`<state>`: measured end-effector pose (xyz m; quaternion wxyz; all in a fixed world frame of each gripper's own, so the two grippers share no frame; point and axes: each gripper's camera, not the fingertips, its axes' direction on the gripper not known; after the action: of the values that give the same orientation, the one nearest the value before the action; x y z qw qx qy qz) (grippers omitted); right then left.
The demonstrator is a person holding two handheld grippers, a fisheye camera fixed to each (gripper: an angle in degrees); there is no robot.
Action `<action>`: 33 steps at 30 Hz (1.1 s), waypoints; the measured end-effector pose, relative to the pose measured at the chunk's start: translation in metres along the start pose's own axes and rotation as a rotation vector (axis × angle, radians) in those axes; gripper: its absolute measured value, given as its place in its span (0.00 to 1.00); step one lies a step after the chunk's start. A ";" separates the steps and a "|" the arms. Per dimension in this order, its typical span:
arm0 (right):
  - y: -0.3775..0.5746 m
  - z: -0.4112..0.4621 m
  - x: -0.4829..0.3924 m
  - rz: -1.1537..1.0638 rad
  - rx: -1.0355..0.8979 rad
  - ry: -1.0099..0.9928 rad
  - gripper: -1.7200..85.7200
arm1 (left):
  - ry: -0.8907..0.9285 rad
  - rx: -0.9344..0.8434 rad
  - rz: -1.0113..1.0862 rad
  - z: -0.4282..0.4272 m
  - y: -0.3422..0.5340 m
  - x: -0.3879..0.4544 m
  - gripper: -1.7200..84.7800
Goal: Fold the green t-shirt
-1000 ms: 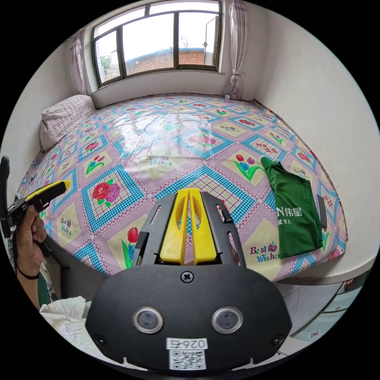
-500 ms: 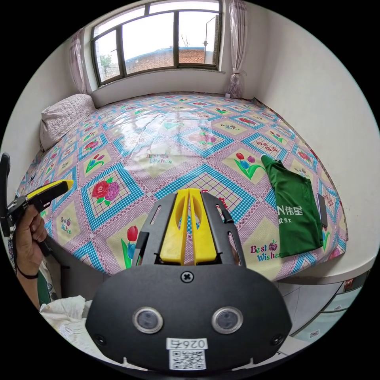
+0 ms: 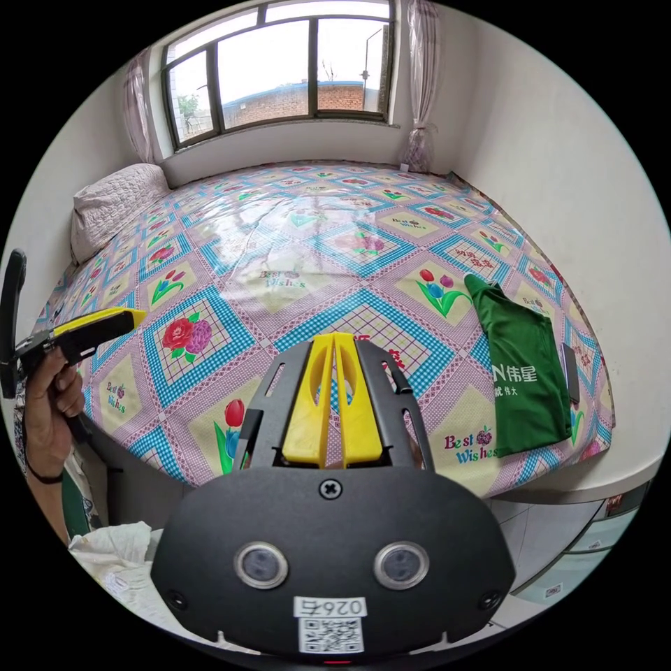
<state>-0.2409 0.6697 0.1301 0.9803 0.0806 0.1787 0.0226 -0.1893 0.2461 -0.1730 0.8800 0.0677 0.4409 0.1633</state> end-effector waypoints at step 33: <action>-0.015 0.010 -0.009 -0.024 -0.015 -0.008 0.01 | 0.124 -0.049 -0.111 0.014 -0.075 -0.072 0.01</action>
<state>-0.2454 0.6525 0.1402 0.9818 0.0710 0.1755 0.0121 -0.2017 0.1511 -0.1299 0.8600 0.0112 0.4936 0.1287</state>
